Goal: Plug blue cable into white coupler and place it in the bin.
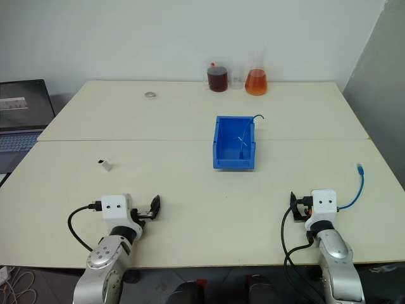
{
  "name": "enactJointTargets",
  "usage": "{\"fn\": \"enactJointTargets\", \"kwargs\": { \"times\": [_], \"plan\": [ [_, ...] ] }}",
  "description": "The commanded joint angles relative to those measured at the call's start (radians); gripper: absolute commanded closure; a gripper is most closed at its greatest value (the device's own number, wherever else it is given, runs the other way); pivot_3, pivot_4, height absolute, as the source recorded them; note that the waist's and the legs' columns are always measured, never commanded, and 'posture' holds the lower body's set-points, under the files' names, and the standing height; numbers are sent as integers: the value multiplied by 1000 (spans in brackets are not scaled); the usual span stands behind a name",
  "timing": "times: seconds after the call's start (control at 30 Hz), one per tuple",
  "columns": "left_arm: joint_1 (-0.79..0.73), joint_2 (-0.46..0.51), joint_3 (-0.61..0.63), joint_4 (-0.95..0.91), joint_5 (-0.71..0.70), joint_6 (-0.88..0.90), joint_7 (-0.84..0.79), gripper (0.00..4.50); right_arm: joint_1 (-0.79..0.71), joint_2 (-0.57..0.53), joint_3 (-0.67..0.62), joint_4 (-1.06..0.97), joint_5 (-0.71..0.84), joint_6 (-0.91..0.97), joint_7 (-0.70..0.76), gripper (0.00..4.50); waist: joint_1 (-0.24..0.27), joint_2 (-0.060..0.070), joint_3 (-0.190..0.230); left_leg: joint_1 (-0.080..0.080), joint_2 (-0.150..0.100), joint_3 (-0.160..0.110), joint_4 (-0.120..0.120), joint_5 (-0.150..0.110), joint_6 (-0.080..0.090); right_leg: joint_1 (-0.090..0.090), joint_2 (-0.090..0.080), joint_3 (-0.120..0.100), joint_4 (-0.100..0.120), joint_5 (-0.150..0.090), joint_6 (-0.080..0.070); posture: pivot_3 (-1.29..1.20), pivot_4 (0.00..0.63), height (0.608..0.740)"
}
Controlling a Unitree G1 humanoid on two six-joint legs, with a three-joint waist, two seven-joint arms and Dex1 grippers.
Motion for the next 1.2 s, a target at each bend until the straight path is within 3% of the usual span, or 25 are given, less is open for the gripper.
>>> {"fn": "enactJointTargets", "kwargs": {
  "times": [0.03,0.4,0.83,1.2],
  "plan": [
    [19,17,32,-1,13,5,15,0,13,-2,-4,-44,-6,-1,-5,45,0,0,0,0,0,0,0,0,0,0,0,0,0,0,0,0,150,740],
    [59,34,54,-16,-11,5,-16,0,77,11,10,-100,-11,3,-10,45,0,0,0,0,0,0,0,0,0,0,0,0,0,0,-1,0,150,740],
    [157,74,36,-76,-29,31,-90,0,258,1,44,-308,-4,62,9,45,-2,-1,0,0,1,0,-2,-1,-1,-1,0,0,0,-2,-2,0,150,740],
    [156,230,67,-202,-65,224,-169,0,133,-110,-128,-423,145,382,60,45,-3,-2,1,-1,1,0,-2,-1,-1,-1,0,0,0,-5,-7,0,150,740]
  ]
}}
